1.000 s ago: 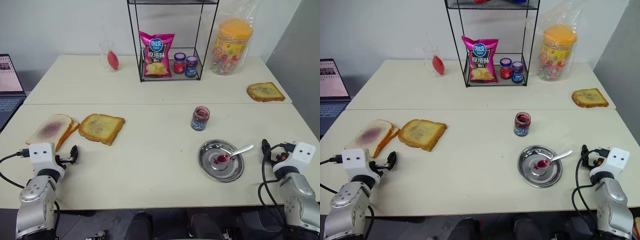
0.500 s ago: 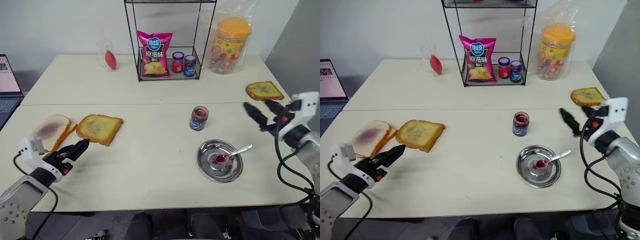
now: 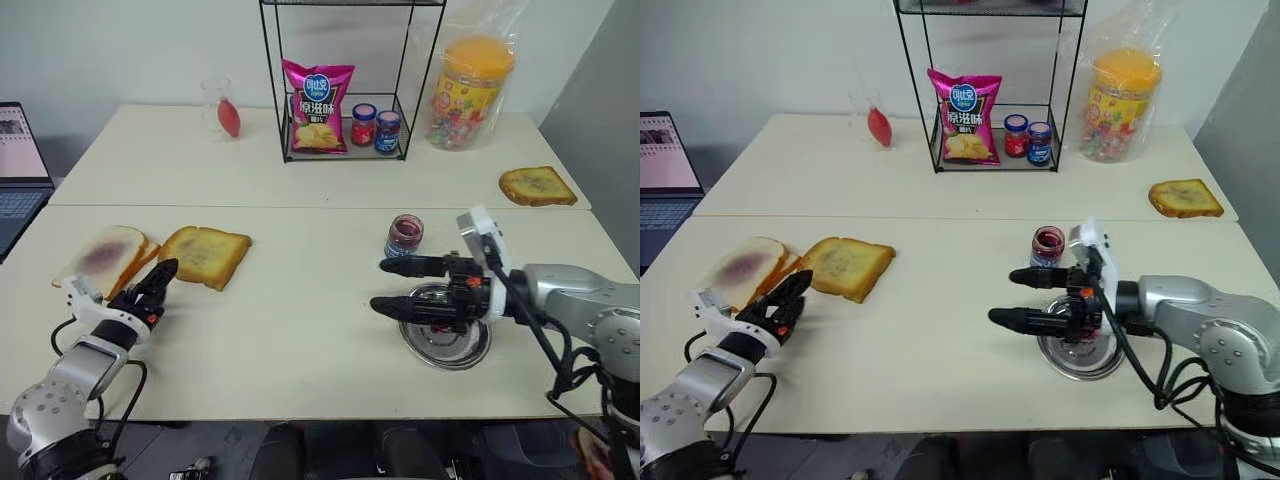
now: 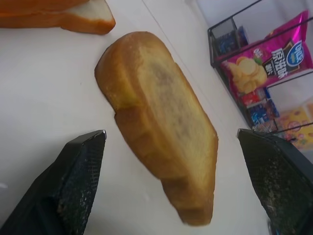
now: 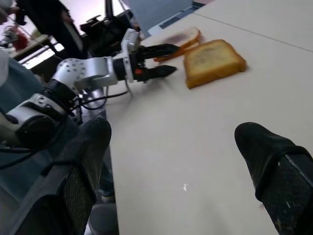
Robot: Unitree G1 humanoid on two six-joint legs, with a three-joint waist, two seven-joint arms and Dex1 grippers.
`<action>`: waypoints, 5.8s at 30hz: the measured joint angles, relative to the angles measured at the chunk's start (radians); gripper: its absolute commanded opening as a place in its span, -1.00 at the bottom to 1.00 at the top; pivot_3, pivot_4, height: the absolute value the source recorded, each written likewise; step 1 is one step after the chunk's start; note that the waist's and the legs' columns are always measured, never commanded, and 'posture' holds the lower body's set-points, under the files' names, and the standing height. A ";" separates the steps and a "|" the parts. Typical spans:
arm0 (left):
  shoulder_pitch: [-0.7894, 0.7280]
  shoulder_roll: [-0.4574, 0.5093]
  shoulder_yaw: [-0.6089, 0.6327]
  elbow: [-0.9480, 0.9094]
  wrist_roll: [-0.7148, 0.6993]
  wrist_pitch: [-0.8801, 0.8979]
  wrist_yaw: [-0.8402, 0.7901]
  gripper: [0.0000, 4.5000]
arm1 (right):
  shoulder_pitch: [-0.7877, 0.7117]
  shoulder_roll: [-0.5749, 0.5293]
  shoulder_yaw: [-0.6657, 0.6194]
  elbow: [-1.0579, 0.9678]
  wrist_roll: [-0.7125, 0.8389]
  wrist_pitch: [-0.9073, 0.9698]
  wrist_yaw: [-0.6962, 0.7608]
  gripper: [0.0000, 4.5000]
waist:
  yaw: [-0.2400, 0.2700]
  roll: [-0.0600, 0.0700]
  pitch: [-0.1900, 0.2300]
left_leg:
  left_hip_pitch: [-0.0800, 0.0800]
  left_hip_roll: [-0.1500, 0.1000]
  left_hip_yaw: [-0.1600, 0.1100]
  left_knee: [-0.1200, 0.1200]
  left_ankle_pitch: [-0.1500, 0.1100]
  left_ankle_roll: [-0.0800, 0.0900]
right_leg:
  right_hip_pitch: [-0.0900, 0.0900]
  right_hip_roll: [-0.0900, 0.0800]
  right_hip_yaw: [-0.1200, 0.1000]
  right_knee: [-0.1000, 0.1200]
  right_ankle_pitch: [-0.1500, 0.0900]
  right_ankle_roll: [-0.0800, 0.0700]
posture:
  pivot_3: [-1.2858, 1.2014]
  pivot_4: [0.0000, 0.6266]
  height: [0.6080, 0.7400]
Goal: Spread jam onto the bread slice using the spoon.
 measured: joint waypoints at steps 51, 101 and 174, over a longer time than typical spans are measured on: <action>-0.286 0.148 -0.171 0.248 0.359 0.127 0.067 -0.66 | 0.017 0.081 -0.041 -0.017 -0.025 -0.029 -0.186 1.00 | 0.014 0.011 -0.006 | 0.004 -0.001 0.000 -0.002 0.004 -0.005 | 0.002 0.000 0.001 0.003 0.001 0.001 | 0.03 -0.52 1.00; -0.519 0.109 -0.949 0.202 0.860 -0.212 -0.871 -0.97 | 0.079 0.046 -0.101 -0.076 0.055 -0.028 -0.278 1.00 | 0.057 0.005 -0.001 | -0.023 -0.002 -0.004 0.013 0.008 -0.001 | -0.001 -0.008 -0.005 -0.015 0.010 0.013 | 0.03 -0.52 1.00; -0.474 0.231 -0.922 -0.267 0.733 -0.458 -1.175 1.00 | 0.429 0.203 -0.497 0.532 0.130 -0.168 -0.340 0.23 | -0.003 0.009 0.000 | -0.017 0.001 0.004 0.014 0.007 0.001 | -0.001 0.002 0.004 -0.011 0.013 0.011 | 0.03 -0.52 1.00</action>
